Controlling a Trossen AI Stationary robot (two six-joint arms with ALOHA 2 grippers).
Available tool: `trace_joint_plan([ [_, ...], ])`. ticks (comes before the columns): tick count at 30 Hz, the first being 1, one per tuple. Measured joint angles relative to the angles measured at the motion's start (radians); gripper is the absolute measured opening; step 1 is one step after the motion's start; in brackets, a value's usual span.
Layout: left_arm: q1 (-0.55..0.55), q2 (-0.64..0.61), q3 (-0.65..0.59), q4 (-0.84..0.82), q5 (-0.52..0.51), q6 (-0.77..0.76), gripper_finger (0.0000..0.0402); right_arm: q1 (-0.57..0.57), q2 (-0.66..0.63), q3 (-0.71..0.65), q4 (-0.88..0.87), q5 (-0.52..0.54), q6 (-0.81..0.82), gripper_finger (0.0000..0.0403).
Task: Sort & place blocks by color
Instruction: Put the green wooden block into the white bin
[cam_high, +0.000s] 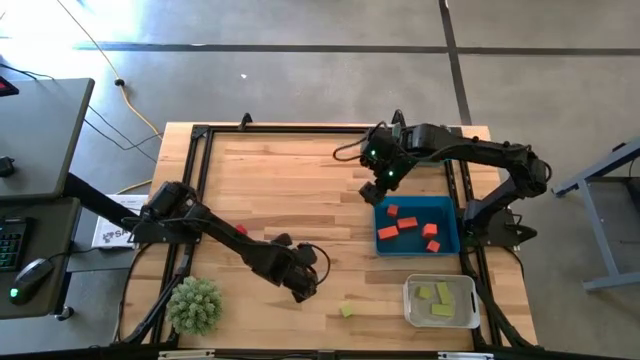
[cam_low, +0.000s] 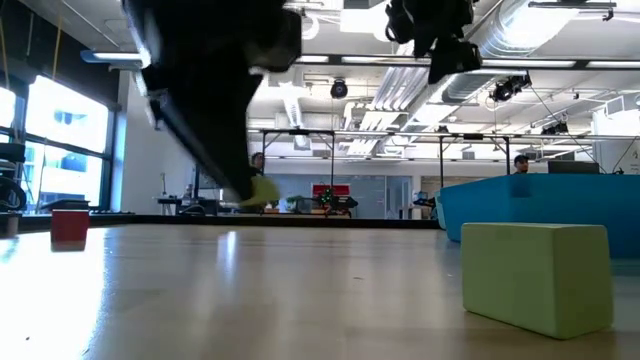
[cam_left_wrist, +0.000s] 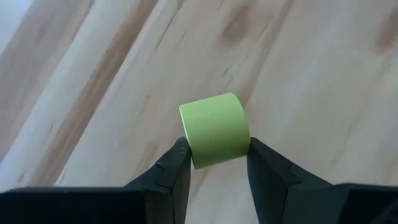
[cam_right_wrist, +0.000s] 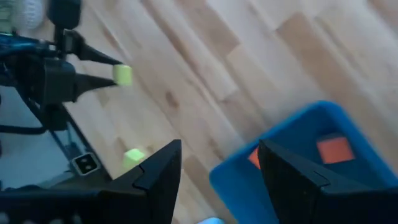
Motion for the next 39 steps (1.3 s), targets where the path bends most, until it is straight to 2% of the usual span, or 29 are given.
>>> trace_joint_plan([
  [7, 0.001, -0.055, 0.002, 0.113, -0.055, 0.129, 0.0108, 0.145, 0.0, 0.0, 0.115, 0.026, 0.161, 0.02],
  [10, 0.001, -0.078, 0.006, 0.185, -0.073, 0.201, 0.0108, 0.221, 0.001, 0.0, 0.144, 0.086, 0.221, 0.02],
  [21, 0.002, -0.2, 0.005, 0.286, -0.168, 0.415, 0.0108, 0.436, 0.008, 0.0, 0.256, 0.284, 0.451, 0.02],
  [30, 0.01, -0.259, 0.003, 0.337, -0.207, 0.558, 0.0108, 0.513, 0.028, 0.0, 0.387, 0.368, 0.55, 0.02],
  [39, 0.009, -0.277, 0.003, 0.402, -0.237, 0.657, 0.0108, 0.525, 0.059, 0.0, 0.466, 0.413, 0.572, 0.02],
])
